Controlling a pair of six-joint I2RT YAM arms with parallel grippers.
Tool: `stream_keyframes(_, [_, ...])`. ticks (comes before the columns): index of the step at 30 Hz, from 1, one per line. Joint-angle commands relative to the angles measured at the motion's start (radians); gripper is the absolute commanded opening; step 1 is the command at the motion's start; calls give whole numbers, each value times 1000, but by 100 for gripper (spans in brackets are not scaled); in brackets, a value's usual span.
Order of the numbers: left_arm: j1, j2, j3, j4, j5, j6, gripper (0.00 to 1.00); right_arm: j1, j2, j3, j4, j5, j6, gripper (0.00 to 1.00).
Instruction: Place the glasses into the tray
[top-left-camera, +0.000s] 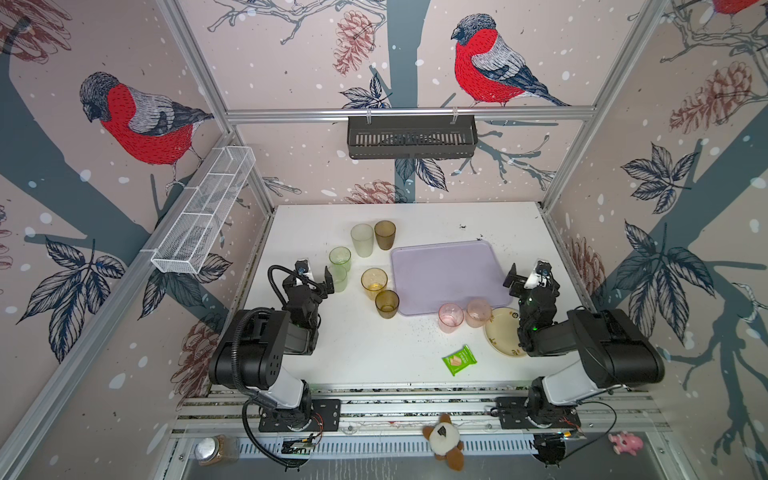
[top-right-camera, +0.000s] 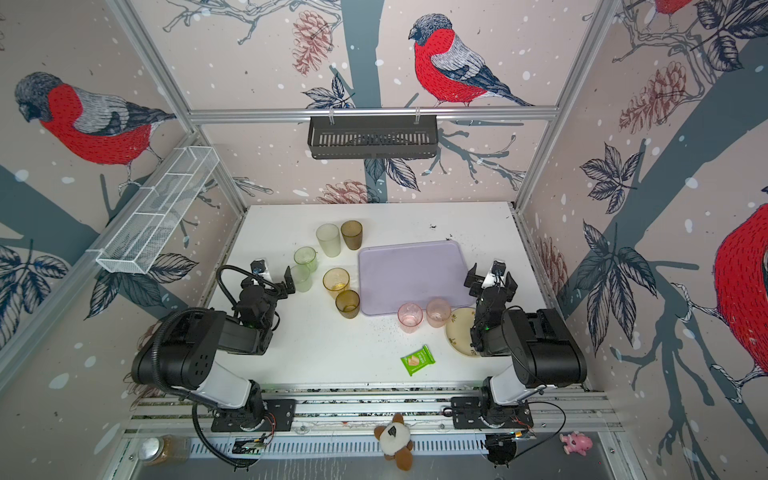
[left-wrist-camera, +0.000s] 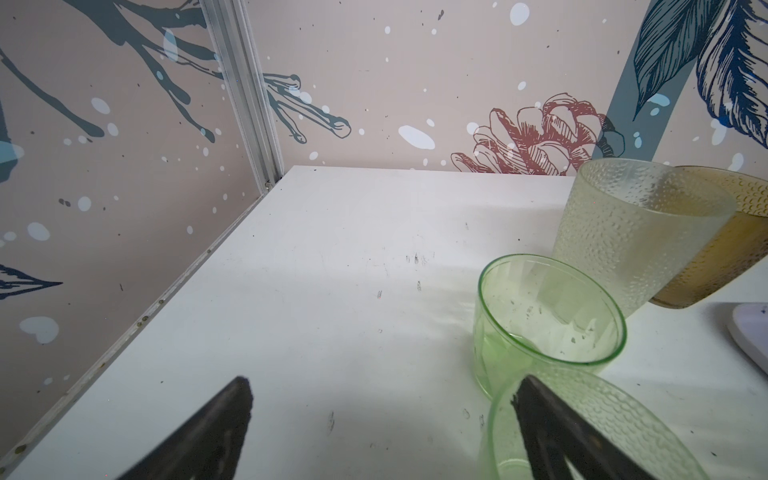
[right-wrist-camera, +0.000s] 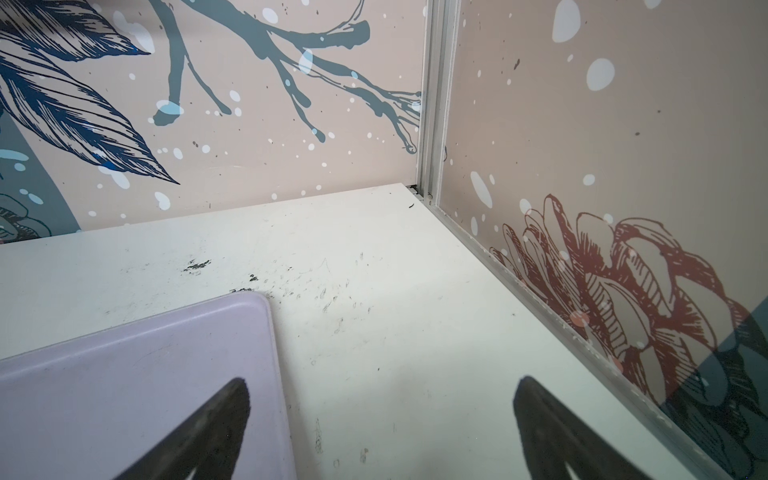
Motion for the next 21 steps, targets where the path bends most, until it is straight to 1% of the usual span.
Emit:
stream_keyframes(1, [3,-2,-1,64,6,10,99,-1,1,4,14,-2,7,100])
stream_keyframes(5, [2,-25,-27,94,-27,-2,99,4,-4,-5,29,13,5,100])
stream_keyframes(6, [2,-42,-37,102,-45,-9,99,8,-16,-4,17,34,8,100])
stream_keyframes(8, [2,-91,-46,69,-62,-14,99,14,-55,20,-62,60,12,100])
stream_keyframes(10, [3,-155,-22,-47,-67,-25,99,17,-100,66,-185,66,11,100])
stream_keyframes(11, [2,-180,-8,-98,-66,-30,99,17,-116,78,-216,59,8,100])
stream_keyframes(14, [-10,-256,17,-229,-67,-37,99,19,-170,76,-251,40,-3,100])
stream_keyframes(15, [-17,-288,36,-305,-77,-41,99,22,-187,71,-257,41,-5,100])
stream_keyframes(16, [-17,-323,52,-373,-88,-69,99,26,-203,68,-264,45,-6,100])
stream_keyframes(18, [-18,-400,62,-465,-69,-103,99,40,-237,66,-291,59,-5,100])
stream_keyframes(21, [-19,-517,100,-660,-58,-199,99,69,-319,89,-391,101,17,100])
